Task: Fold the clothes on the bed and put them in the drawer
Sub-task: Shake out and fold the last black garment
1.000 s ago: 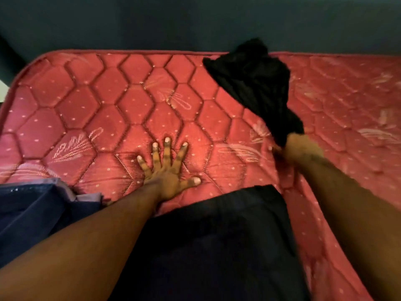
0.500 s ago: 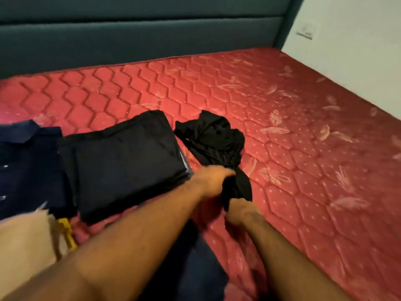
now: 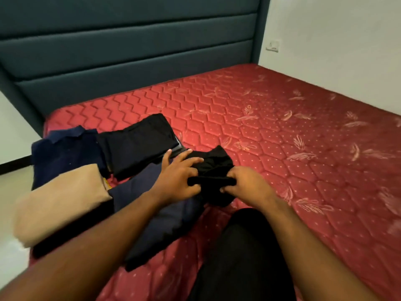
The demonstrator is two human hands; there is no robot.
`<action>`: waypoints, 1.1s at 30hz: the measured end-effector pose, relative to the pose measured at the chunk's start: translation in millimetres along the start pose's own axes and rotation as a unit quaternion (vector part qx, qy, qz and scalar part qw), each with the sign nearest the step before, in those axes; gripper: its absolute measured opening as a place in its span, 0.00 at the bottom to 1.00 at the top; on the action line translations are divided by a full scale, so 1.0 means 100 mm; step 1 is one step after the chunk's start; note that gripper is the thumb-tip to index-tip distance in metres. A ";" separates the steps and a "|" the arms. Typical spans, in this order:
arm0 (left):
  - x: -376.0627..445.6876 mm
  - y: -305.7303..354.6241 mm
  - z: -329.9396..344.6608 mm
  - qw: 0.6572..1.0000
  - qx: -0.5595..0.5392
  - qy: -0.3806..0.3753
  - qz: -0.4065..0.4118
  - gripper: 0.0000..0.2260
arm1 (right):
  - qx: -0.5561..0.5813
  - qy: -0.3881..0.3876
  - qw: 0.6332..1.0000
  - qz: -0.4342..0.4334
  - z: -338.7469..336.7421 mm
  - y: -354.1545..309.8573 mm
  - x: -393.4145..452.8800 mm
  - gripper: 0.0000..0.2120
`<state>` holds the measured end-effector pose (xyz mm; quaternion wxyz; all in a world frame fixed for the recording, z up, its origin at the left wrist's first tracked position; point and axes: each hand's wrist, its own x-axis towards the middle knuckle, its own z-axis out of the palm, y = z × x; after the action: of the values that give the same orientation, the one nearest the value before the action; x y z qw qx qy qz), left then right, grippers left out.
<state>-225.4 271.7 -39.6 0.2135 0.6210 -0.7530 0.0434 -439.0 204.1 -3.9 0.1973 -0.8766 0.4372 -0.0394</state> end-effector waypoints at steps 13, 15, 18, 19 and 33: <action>0.58 0.28 -1.72 0.881 -0.384 -0.256 -0.102 0.16 | -0.440 0.261 0.838 -0.188 -2.33 -1.12 0.46 0.13; 0.68 0.22 -1.77 0.890 -0.290 -0.320 -0.146 0.12 | -0.473 0.285 0.813 -0.186 -2.54 -1.29 0.50 0.13; 0.74 -0.01 -1.82 0.916 -0.161 -0.332 -0.160 0.12 | -0.504 0.307 0.792 -0.158 -2.91 -1.40 0.54 0.12; 0.72 -0.13 -1.79 0.927 -0.161 -0.301 -0.152 0.15 | -0.507 0.311 0.791 -0.143 -3.01 -1.38 0.56 0.11; 0.56 0.44 -1.01 0.947 -0.281 -0.008 -0.158 0.09 | -0.530 0.334 0.771 -0.114 -3.47 -1.69 0.53 0.13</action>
<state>-247.5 263.9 81.8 0.3771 0.6472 -0.6287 -0.2089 -363.6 145.5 373.9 -0.4629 -0.8173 0.3238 -0.1134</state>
